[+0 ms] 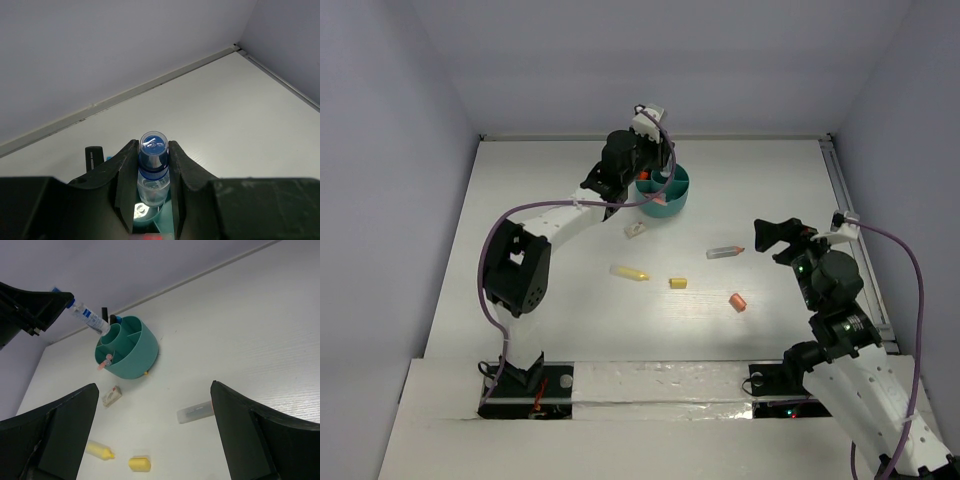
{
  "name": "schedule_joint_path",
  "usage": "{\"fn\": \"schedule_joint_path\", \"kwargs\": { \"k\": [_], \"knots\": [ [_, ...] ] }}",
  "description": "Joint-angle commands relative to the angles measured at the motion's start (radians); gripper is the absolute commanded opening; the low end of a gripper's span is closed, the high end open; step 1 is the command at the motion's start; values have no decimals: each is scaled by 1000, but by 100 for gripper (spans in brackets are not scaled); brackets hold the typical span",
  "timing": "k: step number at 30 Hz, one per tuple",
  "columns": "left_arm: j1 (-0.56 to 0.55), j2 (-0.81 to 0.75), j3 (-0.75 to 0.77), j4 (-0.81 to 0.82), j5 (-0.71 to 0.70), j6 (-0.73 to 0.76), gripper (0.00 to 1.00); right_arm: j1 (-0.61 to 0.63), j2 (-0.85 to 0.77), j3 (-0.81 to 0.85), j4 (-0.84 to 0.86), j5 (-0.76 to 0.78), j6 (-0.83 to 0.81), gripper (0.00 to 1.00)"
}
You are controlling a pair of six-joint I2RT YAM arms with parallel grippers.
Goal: Sort the stationery into containers
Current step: Place the stationery in the storage box.
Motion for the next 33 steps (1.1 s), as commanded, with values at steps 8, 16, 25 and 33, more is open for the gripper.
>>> {"fn": "schedule_joint_path", "kwargs": {
  "k": [8,16,25,33],
  "knots": [
    [4,1,-5,79,3,14,0,-5,12,3,59,-19,-3,100],
    [4,22,-27,87,-12,25,0,-5,15,2,61,-25,-3,100],
    [4,25,-65,110,-9,20,5,-5,17,2,61,-26,-3,100],
    [4,2,-90,120,0,26,53,-5,38,5,65,-37,-6,100]
  ]
}}
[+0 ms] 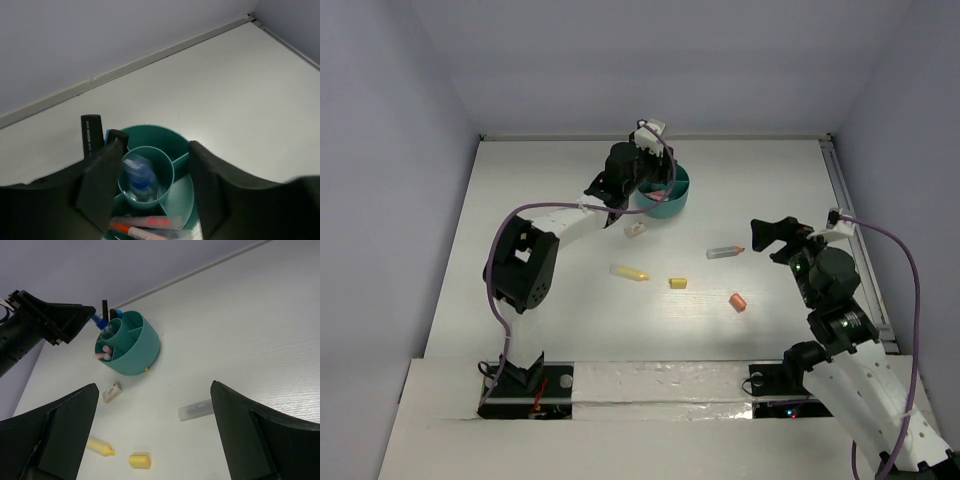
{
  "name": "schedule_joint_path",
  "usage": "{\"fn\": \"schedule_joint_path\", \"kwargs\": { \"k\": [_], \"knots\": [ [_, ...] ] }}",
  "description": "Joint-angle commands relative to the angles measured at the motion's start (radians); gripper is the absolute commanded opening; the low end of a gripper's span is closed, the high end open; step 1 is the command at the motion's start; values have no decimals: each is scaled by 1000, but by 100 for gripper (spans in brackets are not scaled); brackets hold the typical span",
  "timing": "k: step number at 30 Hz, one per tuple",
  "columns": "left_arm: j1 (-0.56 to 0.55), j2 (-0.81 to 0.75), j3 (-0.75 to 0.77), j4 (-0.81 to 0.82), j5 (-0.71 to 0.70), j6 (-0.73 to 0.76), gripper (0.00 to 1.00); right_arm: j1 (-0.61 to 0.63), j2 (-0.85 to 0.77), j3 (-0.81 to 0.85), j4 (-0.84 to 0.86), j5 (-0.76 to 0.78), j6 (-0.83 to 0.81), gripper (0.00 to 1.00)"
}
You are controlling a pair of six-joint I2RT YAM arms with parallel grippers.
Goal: Sort the stationery into containers
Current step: Place the stationery in the storage box.
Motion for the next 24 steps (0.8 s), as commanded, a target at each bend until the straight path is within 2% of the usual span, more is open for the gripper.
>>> {"fn": "schedule_joint_path", "kwargs": {
  "k": [1,3,6,15,18,24],
  "knots": [
    [4,-42,-10,79,9,5,58,-5,19,6,56,-20,-6,100],
    [4,-54,-7,67,-2,5,68,-5,37,11,56,-26,-8,100],
    [4,-77,-5,58,-16,5,77,-5,56,12,59,-40,-9,100],
    [-6,-292,-31,73,-20,-40,81,-5,214,37,88,-127,-19,100],
    [-15,-390,-94,90,-17,-104,81,-5,293,55,97,-173,-25,100],
    [-67,-641,-421,182,-71,-283,81,-5,442,103,100,-222,-6,100]
  ]
}}
